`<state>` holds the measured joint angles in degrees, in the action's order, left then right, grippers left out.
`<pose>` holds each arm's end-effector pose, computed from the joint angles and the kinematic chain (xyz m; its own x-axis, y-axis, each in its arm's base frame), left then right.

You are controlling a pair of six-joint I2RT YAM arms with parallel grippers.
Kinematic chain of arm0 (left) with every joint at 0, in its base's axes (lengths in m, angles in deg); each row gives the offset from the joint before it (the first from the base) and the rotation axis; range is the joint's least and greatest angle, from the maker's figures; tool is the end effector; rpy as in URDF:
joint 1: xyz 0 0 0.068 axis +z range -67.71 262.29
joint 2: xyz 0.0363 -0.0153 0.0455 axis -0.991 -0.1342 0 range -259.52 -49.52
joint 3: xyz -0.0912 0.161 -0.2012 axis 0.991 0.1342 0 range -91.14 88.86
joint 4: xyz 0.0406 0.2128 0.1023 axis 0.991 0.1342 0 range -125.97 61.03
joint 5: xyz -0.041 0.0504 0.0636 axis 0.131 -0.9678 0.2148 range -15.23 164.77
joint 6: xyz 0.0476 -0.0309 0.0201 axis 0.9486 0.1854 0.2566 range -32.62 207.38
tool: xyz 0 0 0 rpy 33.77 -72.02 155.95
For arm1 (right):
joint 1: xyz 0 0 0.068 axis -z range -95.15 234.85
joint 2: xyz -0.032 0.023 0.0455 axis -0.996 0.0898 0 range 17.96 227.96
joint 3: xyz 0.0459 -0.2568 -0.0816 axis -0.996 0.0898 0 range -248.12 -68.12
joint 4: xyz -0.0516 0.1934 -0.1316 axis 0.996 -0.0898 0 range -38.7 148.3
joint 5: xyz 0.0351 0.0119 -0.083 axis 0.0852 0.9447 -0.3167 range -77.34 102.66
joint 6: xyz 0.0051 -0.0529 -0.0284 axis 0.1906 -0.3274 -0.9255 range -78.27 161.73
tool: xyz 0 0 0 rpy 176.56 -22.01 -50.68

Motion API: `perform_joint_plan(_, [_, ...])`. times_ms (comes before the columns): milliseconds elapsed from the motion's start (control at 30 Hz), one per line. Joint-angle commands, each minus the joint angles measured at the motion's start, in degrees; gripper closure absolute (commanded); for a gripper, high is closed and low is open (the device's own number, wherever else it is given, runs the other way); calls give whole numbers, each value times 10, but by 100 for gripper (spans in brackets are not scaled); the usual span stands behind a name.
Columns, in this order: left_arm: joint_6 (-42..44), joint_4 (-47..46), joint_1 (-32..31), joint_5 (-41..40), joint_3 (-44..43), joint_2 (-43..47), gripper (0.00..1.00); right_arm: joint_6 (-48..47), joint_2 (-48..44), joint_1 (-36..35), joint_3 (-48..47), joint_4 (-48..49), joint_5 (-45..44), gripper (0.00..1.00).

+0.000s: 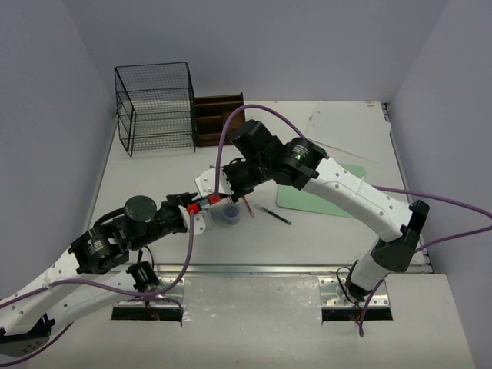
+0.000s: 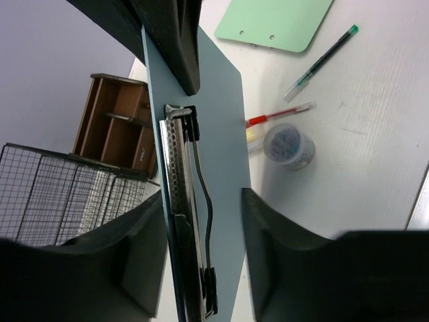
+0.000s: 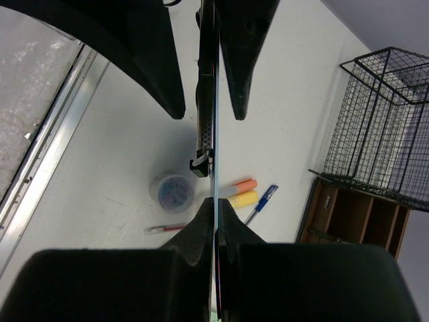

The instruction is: Organize the desk

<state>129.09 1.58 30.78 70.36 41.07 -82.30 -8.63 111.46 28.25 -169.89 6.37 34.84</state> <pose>0.0684 -0.0804 0.3267 0.3116 0.6738 -0.6700 0.7084 0.3052 0.6364 0.1677 0.2848 0.3892 0.4687 -0.5847 -0.6621 -0.8817 -0.2641 -0.3909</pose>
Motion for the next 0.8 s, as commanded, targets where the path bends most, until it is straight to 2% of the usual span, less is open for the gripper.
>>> perform_joint_plan(0, [-13,-23,2,11,0,4,65,6,-25,-7,5,29,15,100])
perform_joint_plan(100, [-19,-17,2,13,-7,0,76,8,-27,-9,7,31,16,100])
perform_joint_plan(233, [-31,-13,2,13,-16,-8,81,11,-26,-17,7,30,15,100])
perform_joint_plan(267, [-34,-11,2,14,-20,-12,84,13,-25,-19,8,30,14,100])
perform_joint_plan(300, [-36,-9,2,15,-25,-15,95,17,-25,-21,7,31,13,100])
perform_joint_plan(367, [-41,-3,2,17,-35,-16,100,32,-23,-22,3,37,5,97])
perform_joint_plan(400, [-44,2,2,20,-39,-12,100,43,-22,-23,-1,43,-3,83])
perform_joint_plan(433, [-46,7,2,21,-45,-9,100,48,-23,-22,-1,47,-8,58])
perform_joint_plan(467, [-48,14,2,22,-51,-5,100,54,-25,-22,-2,52,-12,40])
perform_joint_plan(600, [-58,71,2,9,-97,5,100,77,-47,-21,2,76,-20,20])
perform_joint_plan(700, [-58,100,2,-22,-136,5,100,89,-61,-21,4,91,-33,9])
perform_joint_plan(733, [-58,121,2,-35,-168,0,100,100,-67,-19,4,98,-41,2])
perform_joint_plan(767, [-57,133,2,-47,-185,-4,100,107,-71,-16,4,103,-45,1])
